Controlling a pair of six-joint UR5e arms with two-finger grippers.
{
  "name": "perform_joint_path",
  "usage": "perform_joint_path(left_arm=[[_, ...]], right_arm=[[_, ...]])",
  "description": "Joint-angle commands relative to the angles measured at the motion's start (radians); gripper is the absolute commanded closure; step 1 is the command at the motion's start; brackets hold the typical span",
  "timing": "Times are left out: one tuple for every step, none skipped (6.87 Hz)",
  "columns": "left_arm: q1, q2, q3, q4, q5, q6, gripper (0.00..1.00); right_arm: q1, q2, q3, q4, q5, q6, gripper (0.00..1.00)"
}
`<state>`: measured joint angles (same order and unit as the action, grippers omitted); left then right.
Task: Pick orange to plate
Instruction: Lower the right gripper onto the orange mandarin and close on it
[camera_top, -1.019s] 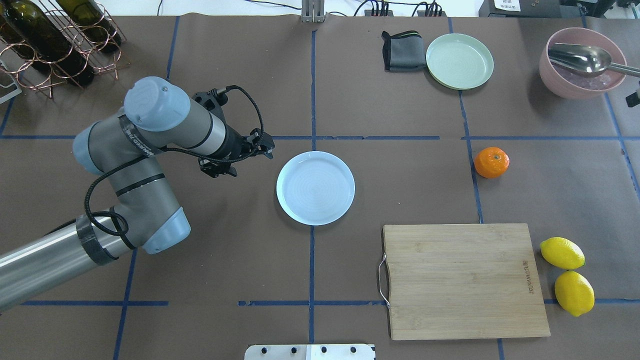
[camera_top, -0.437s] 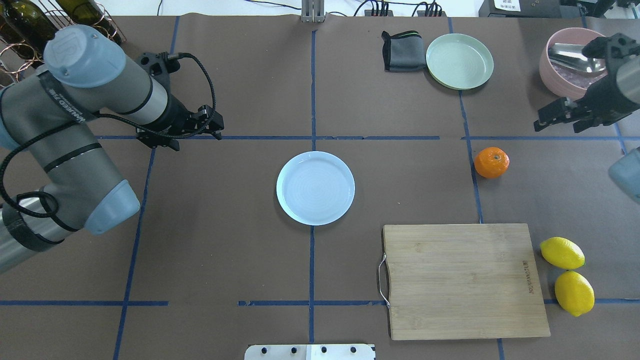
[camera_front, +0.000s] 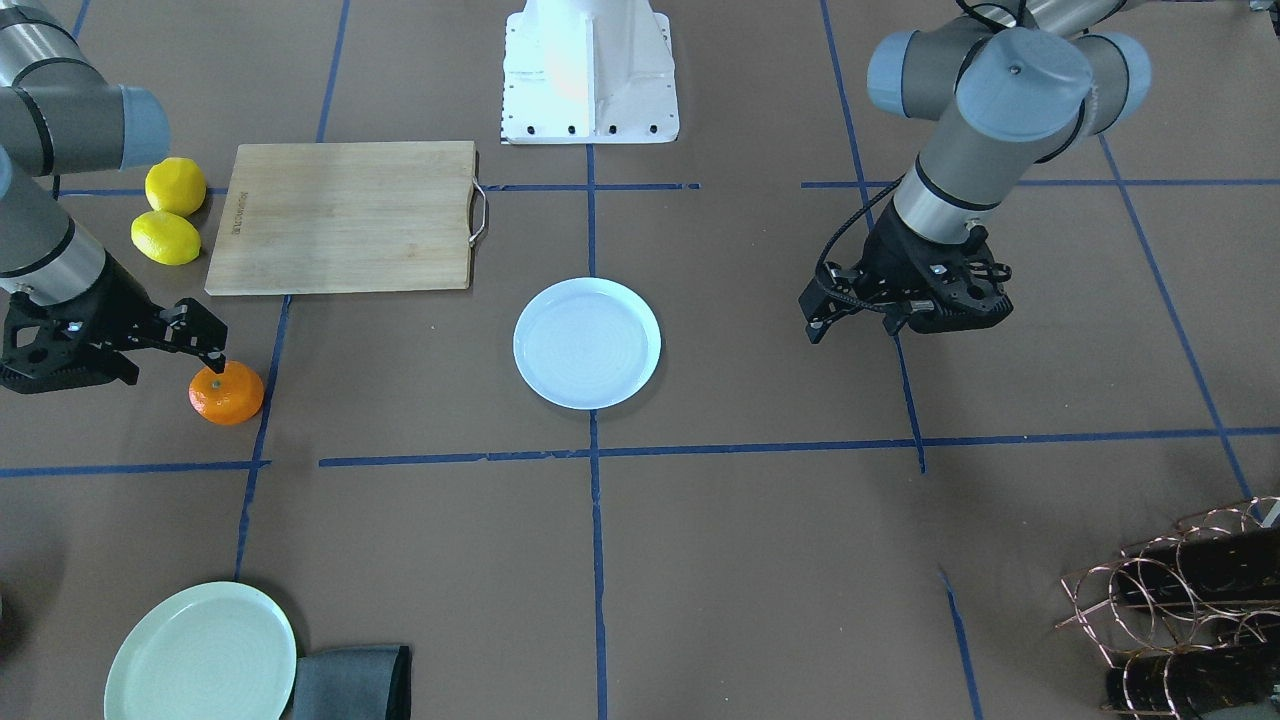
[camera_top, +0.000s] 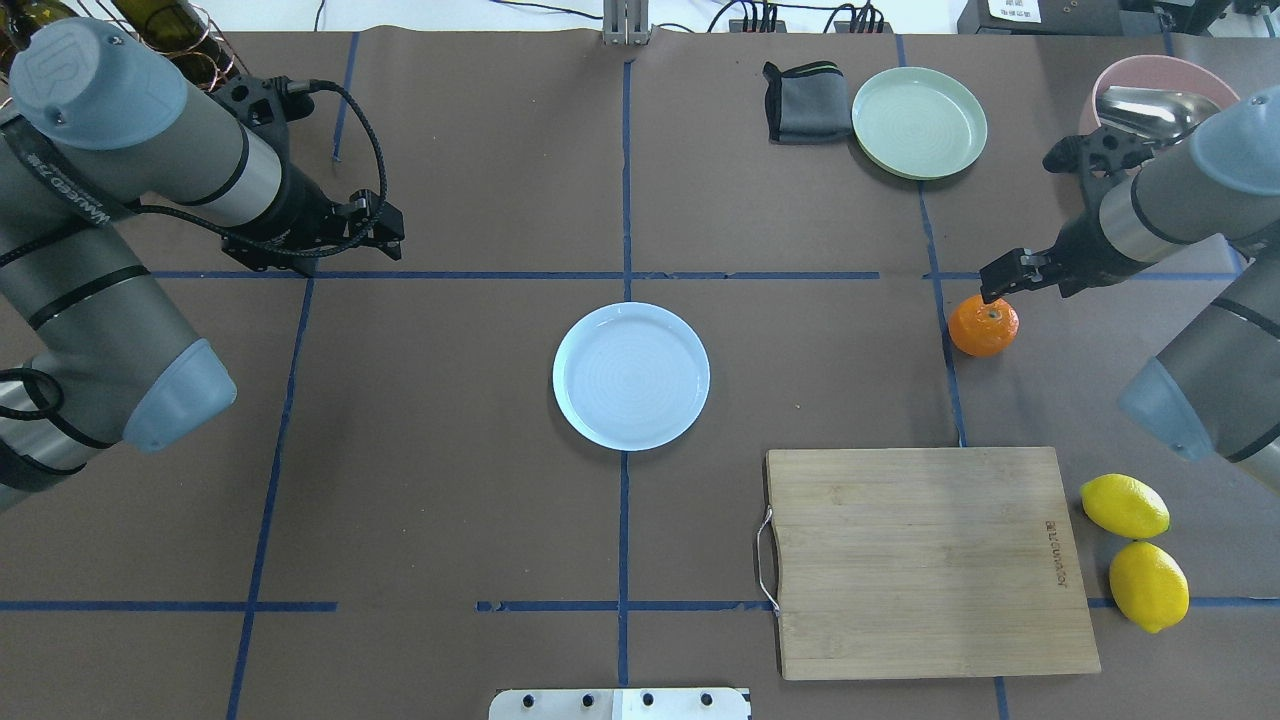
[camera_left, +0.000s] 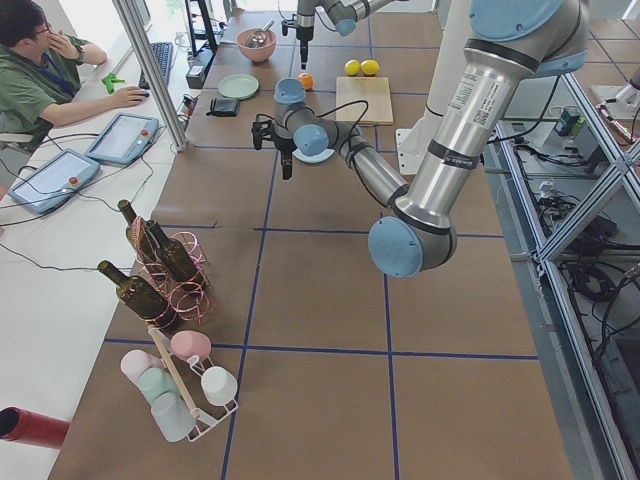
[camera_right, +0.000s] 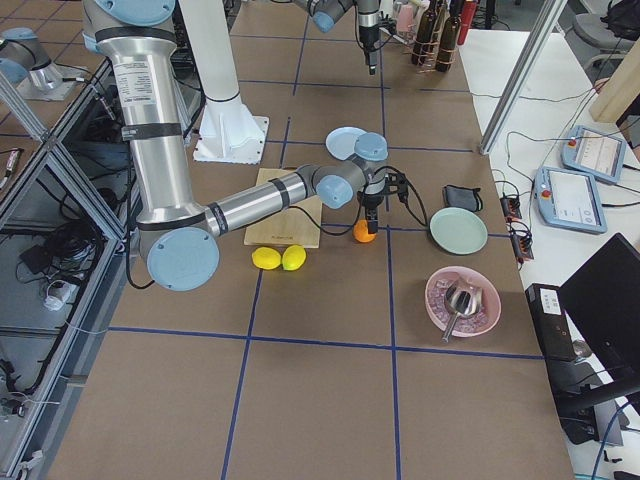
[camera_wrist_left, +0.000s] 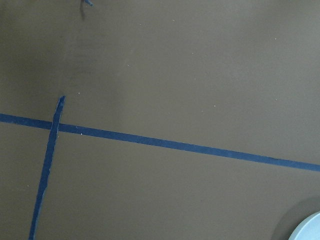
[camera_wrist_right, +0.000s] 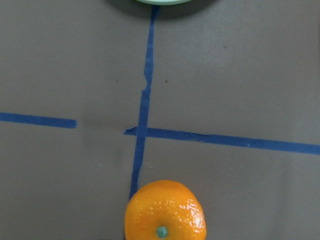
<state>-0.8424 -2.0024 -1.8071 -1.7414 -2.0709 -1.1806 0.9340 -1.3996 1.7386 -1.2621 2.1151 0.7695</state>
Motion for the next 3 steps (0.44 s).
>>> perform_joint_path(left_arm=[[-0.004,0.007,-0.001,0.000,0.000,0.006,0.00],[-0.006,0.007,-0.001,0.000,0.000,0.007,0.00],[-0.006,0.007,0.000,0.000,0.000,0.006,0.00]], right_arm=[[-0.043,0.017,-0.030,0.003,-0.024,0.001,0.00],[-0.066,0.033,-0.053,0.003,-0.044,0.001,0.00],[-0.070,0.051,-0.101,0.013,-0.046,-0.002,0.00]])
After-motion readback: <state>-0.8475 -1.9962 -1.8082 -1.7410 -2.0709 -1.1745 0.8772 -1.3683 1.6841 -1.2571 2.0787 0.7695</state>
